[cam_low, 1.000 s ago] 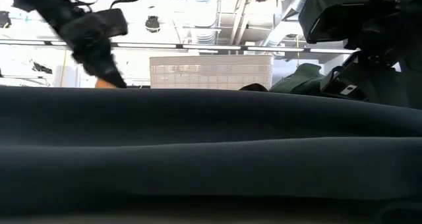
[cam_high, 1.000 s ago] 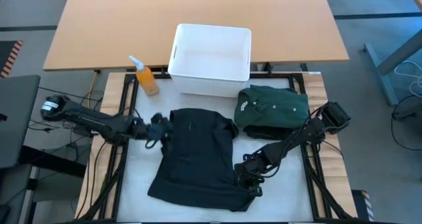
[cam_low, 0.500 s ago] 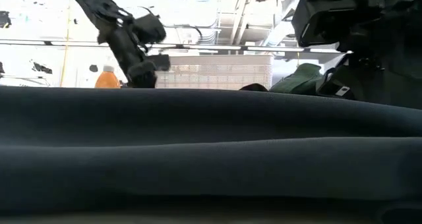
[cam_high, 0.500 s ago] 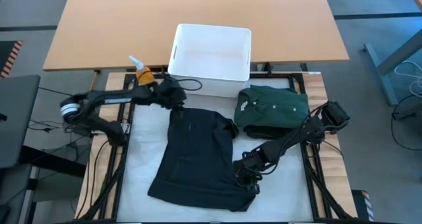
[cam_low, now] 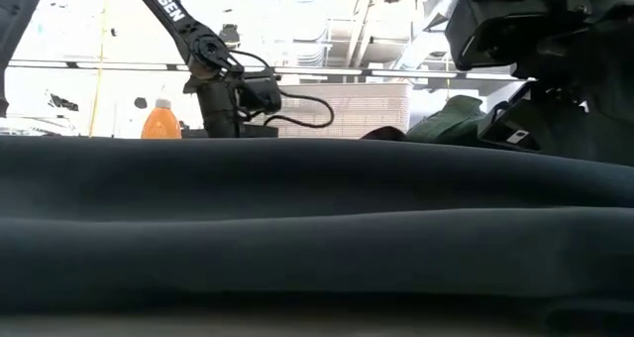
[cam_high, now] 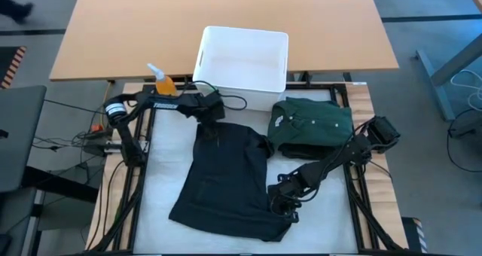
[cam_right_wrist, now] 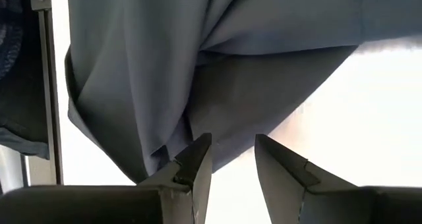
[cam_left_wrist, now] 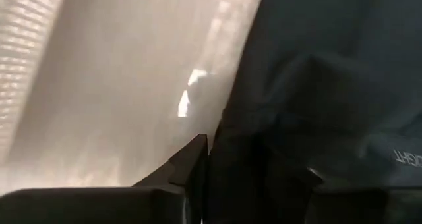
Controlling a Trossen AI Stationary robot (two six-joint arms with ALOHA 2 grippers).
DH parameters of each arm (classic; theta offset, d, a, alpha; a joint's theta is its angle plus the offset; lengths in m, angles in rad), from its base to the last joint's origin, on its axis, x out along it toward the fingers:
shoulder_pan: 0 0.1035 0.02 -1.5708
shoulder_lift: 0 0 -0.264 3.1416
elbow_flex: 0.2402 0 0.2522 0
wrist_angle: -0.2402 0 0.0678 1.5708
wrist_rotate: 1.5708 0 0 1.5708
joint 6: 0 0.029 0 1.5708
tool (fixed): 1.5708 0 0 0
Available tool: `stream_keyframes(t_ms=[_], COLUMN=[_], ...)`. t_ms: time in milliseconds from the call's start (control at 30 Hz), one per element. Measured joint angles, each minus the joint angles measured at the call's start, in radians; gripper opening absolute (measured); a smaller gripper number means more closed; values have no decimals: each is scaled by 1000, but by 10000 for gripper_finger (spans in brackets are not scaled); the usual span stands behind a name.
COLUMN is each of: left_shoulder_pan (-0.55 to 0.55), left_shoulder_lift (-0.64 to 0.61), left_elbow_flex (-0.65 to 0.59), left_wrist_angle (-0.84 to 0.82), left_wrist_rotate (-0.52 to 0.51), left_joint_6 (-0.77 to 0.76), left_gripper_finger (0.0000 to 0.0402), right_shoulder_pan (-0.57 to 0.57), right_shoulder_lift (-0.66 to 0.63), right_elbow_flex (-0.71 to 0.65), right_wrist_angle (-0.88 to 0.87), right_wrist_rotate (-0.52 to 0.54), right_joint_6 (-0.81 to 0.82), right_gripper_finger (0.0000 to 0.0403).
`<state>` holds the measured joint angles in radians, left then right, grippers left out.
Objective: Fold laundry
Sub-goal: Fold the black shorts
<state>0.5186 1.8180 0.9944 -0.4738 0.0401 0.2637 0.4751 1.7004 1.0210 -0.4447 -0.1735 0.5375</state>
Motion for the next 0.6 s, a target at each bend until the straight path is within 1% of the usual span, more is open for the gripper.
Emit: stream_keyframes(t_ms=[67, 167, 200, 267, 367, 533, 600], left_shoulder_pan=[-5, -24, -36, -69, -125, -251, -323], left_shoulder_lift=[14, 5, -6, -50, -136, -360, -448], left_elbow_flex=[16, 18, 14, 3, -6, -6, -13], left_wrist_angle=[-51, -105, -123, -171, -227, -336, -374], left_wrist_rotate=[32, 85, 92, 85, 35, 37, 35], left_joint_6=[6, 13, 11, 13, 10, -28, -68], left_gripper_finger=[93, 29, 17, 9, 3, 1, 1], right_shoulder_pan=[0, -6, -9, -16, -26, -41, -50], right_shoulder_lift=[0, 0, 0, -2, -14, -70, -108], right_elbow_flex=[0, 0, 0, 0, 0, 0, -1], right_wrist_angle=[-2, -15, -22, -33, -58, -79, -79], right_wrist_rotate=[0, -2, -4, -4, -4, -3, 36], right_joint_6=[-12, -23, -23, -23, -24, -49, -83], right_gripper_finger=[142, 142, 142, 142, 142, 142, 142])
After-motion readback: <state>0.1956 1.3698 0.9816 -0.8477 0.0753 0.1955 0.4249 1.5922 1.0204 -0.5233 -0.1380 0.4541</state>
